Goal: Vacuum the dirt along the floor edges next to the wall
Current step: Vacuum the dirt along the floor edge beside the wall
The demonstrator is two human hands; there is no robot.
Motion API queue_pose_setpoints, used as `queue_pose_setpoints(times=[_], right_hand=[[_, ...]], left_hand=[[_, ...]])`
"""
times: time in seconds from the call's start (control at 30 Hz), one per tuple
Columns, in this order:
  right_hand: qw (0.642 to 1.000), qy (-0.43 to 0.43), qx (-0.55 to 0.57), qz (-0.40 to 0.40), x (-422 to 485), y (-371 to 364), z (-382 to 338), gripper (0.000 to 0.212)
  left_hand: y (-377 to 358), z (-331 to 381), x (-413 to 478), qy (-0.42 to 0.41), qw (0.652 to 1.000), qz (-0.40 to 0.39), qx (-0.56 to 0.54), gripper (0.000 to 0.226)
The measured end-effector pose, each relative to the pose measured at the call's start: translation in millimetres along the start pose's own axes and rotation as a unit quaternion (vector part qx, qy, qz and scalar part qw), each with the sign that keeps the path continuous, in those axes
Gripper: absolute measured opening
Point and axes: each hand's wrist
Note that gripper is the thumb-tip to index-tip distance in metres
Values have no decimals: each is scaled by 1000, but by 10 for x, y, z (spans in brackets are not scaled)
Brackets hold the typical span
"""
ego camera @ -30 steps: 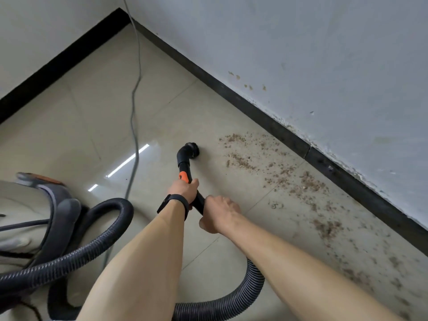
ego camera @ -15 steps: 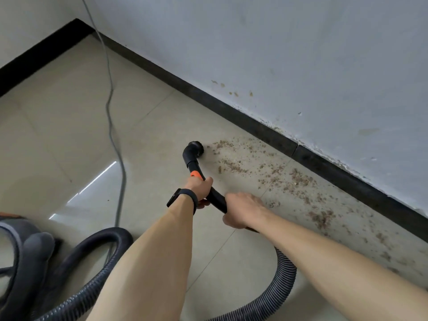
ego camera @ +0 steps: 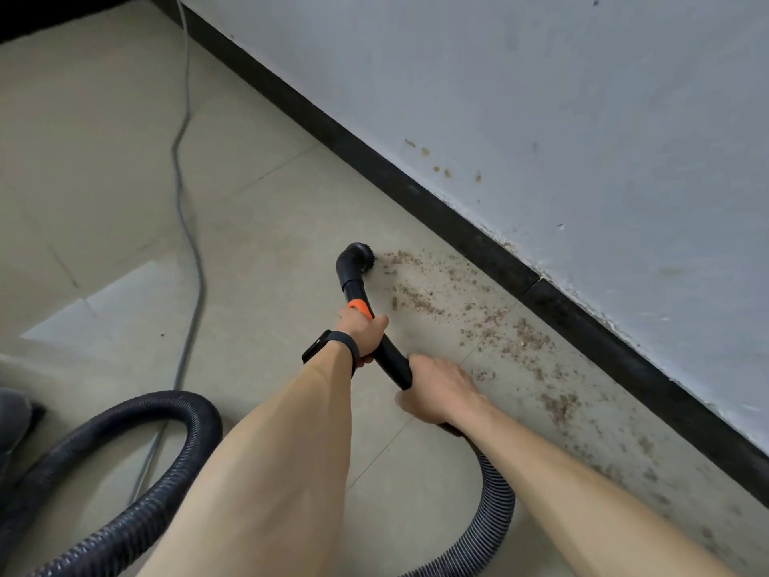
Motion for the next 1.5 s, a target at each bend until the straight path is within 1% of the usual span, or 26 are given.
queue_pose_setpoints(times=[0.1,0.3,0.53,0.7,0.87,0.97,1.23,1.37,1.5], right_hand=[[1000,-14,23,-1,10,65,-36,23],[997,-42,58,1,6,83,-43,31],[995,-52,87,10,-3,61,43,28],[994,-59,94,18,-18,52,126,28],[991,-72,110,22,-31,39,252,27],[989,-73,122,23,-36,38,311,25],[985,-76,148,43,-43,43,498,24],[983,-77,159,47,-39,44,570,25],[981,-84,169,50,-45,38,633,28]], left_hand=[[-23,69,26,-17,1000,10,-16,47],[-78,218,24,-9,1000,6,-14,49],[-166,312,3,-25,1000,-3,-4,47],[-258,379,-3,-26,1000,-1,12,47],[-362,469,-35,-40,998,5,50,55],[-420,517,-48,-53,997,5,63,52],[-536,649,-108,-73,991,7,109,57],[-607,707,-104,-72,992,1,107,52],[-675,748,-103,-76,989,-1,125,57]])
Point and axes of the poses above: each hand's wrist, its own x-axis towards the middle knuckle, its own y-axis out of the back of the hand, z = x × y, and after that the axes turned 7 degrees about y, right-handed
